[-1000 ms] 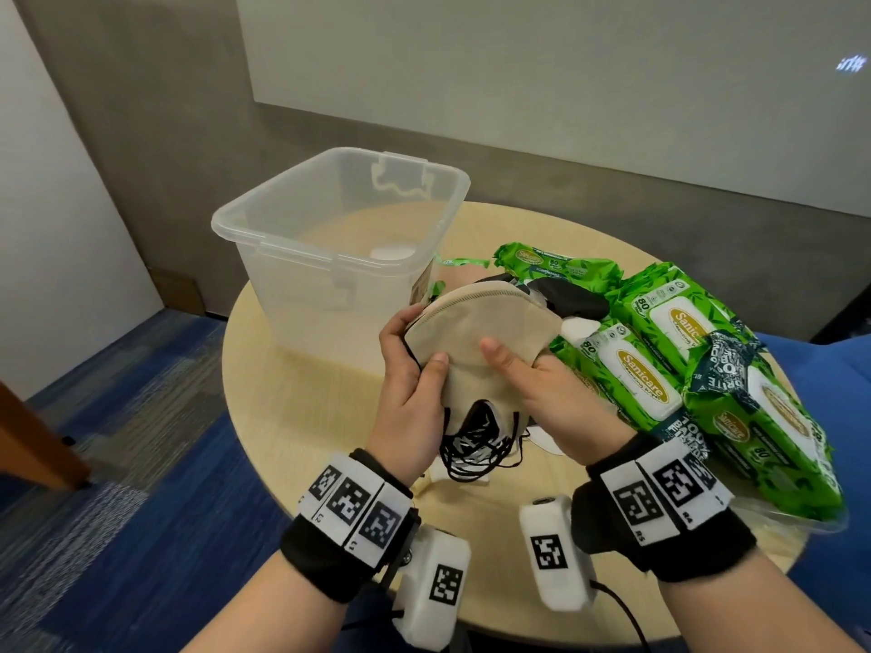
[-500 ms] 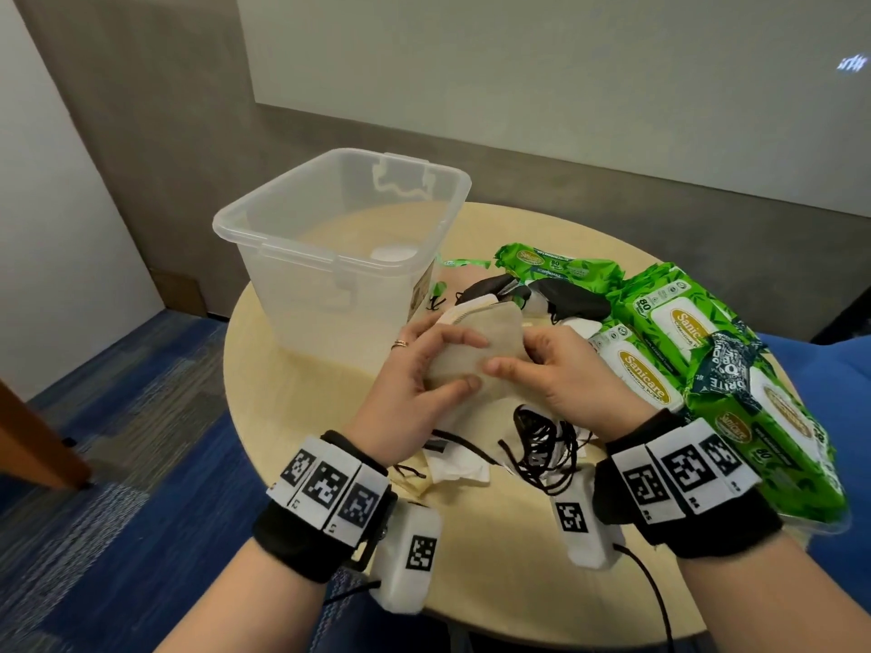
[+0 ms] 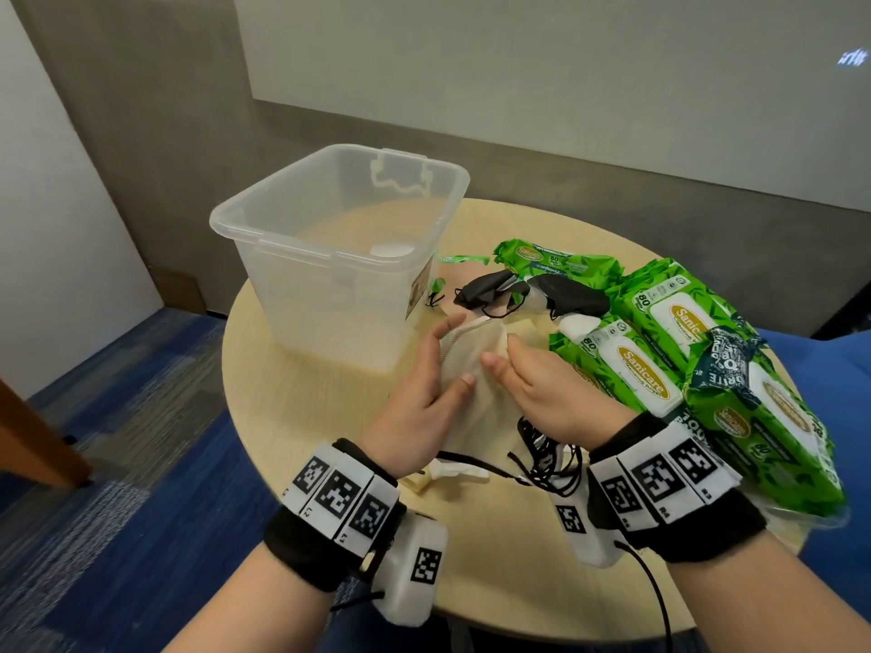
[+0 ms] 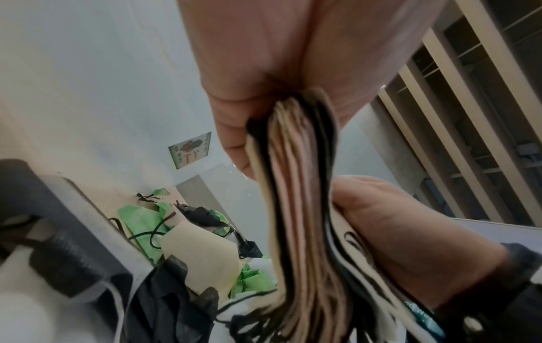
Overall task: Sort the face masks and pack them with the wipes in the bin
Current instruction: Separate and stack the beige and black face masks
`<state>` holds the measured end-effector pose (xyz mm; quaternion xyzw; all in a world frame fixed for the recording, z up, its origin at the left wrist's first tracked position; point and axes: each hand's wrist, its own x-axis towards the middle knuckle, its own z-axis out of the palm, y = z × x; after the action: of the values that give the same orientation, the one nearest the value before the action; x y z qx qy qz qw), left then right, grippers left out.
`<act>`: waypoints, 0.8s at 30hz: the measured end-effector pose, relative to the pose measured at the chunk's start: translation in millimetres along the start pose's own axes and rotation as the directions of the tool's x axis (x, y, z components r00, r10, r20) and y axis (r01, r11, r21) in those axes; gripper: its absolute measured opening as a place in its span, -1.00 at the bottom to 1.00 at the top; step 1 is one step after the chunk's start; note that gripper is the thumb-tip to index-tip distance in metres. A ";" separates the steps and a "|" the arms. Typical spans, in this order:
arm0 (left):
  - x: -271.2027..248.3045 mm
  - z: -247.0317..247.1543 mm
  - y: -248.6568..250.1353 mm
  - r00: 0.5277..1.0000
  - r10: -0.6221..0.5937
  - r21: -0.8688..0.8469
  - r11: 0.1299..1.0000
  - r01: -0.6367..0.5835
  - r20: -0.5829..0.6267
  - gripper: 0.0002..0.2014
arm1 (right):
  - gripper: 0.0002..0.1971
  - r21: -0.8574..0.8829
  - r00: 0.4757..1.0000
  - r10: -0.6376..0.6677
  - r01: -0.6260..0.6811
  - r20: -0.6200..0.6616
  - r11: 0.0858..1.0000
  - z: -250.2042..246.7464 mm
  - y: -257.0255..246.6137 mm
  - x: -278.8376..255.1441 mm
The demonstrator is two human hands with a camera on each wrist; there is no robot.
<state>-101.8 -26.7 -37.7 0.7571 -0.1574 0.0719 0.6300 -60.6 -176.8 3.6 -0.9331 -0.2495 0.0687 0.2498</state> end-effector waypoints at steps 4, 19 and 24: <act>1.0 1.7 -2.0 1.000 -0.024 0.031 0.999 0.023 0.018 -0.48 | -0.78 -0.016 1.000 -0.010 0.010 -0.004 1.000 0.5 -3.8 0.5; -0.9 -0.1 -3.9 0.992 0.098 -0.004 0.995 -0.099 -0.081 -0.53 | -0.81 0.337 0.939 0.092 0.026 -0.331 0.941 -0.9 0.0 2.3; -0.9 1.6 -7.6 0.988 0.147 0.055 0.988 -0.145 -0.050 -0.56 | -0.75 0.138 0.942 -0.003 0.052 -0.337 0.989 3.2 -11.2 3.8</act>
<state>-100.3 -27.0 -45.3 0.7571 -0.1934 0.1423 0.6075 -63.0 -165.1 6.5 -0.9069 -0.2106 -0.0769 0.3567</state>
